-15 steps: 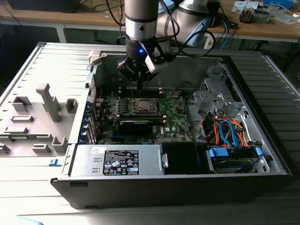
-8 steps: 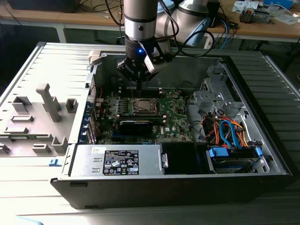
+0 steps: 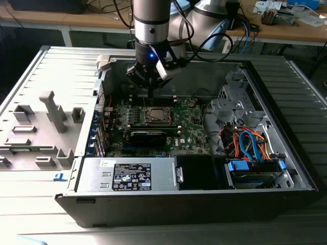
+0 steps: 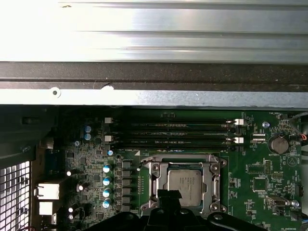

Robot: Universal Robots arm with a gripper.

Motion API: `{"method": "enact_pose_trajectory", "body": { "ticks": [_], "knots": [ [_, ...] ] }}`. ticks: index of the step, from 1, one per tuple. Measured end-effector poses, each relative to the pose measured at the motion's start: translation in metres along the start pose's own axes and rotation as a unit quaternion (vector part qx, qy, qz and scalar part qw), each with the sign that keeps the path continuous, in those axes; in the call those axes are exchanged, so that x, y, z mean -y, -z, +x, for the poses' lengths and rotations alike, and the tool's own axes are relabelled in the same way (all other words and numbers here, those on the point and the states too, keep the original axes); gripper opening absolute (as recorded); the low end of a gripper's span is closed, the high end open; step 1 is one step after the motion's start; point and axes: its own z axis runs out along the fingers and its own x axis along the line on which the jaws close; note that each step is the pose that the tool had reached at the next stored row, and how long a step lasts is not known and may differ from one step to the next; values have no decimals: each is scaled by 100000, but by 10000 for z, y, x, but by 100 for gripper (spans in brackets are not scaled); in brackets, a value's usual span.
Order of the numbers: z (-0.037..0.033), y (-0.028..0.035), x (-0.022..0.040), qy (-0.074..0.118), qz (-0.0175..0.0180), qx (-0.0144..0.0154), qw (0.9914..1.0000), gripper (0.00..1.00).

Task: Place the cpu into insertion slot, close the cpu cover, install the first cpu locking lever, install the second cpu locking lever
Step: 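Install the first cpu locking lever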

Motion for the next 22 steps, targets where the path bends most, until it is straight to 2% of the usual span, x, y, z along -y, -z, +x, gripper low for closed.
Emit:
{"method": "enact_pose_trajectory", "body": {
  "ticks": [22],
  "knots": [
    [57,-17,-15,-2,0,-1,100000,11]
  ]
}}
